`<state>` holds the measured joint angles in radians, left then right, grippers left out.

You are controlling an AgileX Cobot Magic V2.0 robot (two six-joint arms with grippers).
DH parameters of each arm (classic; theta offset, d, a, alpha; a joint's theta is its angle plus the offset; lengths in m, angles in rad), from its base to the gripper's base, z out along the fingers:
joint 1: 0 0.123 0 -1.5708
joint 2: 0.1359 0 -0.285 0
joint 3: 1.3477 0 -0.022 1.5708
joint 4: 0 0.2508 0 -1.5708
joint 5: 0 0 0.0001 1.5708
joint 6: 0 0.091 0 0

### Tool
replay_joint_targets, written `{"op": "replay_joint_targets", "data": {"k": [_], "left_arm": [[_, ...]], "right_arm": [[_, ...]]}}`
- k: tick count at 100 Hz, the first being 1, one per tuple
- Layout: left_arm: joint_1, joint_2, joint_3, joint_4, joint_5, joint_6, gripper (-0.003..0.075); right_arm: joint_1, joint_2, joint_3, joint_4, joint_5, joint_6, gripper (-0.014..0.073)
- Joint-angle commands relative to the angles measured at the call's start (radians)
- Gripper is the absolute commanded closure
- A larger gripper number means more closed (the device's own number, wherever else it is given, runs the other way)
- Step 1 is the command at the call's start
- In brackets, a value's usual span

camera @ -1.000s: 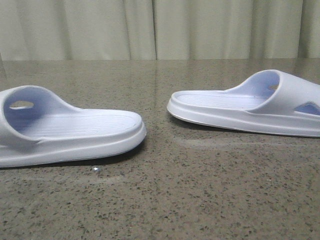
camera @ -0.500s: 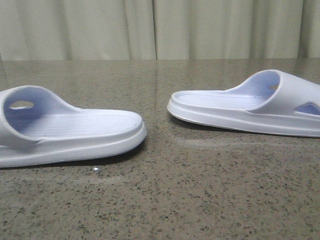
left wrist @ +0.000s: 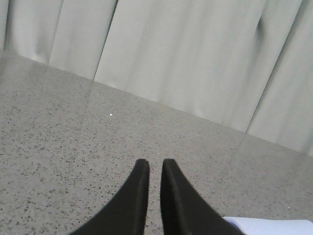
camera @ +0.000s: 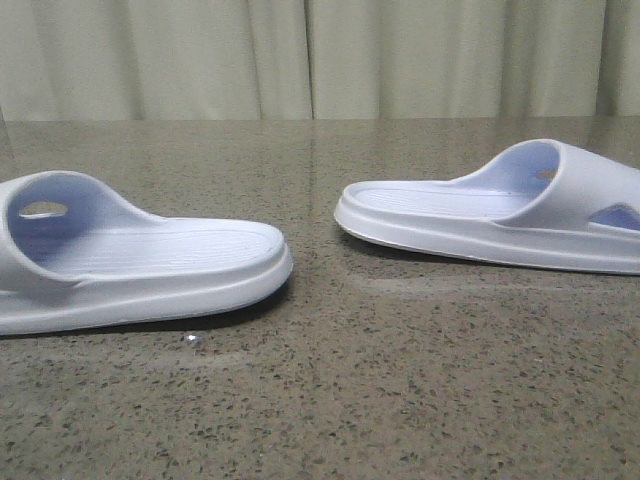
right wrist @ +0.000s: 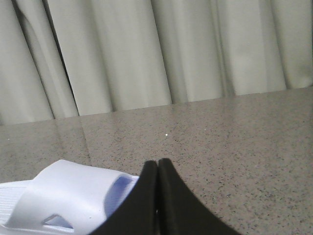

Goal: Insert blue slippers together front up

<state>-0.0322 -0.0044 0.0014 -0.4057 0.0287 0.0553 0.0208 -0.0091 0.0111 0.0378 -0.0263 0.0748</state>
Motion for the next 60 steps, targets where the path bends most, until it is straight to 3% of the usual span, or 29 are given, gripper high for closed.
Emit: {"op": "replay_joint_targets", "data": {"k": [1,25,60], "left_arm": [[0.0,-0.028,-0.006,-0.058,-0.052,-0.01,0.0705],[0.0,-0.022,-0.094,-0.087,0.069,-0.01,0.0705],[0.001,0.15,-0.36,-0.119,0.315,-0.01,0.0705]], "right_arm": [[-0.005,-0.021,-0.019,0.014,-0.033,-0.003,0.0701],[-0.005,-0.014,-0.101,0.159,0.089,-0.003,0.07],[-0.005,0.114,-0.379,0.168,0.319,-0.003,0.0698]]}}
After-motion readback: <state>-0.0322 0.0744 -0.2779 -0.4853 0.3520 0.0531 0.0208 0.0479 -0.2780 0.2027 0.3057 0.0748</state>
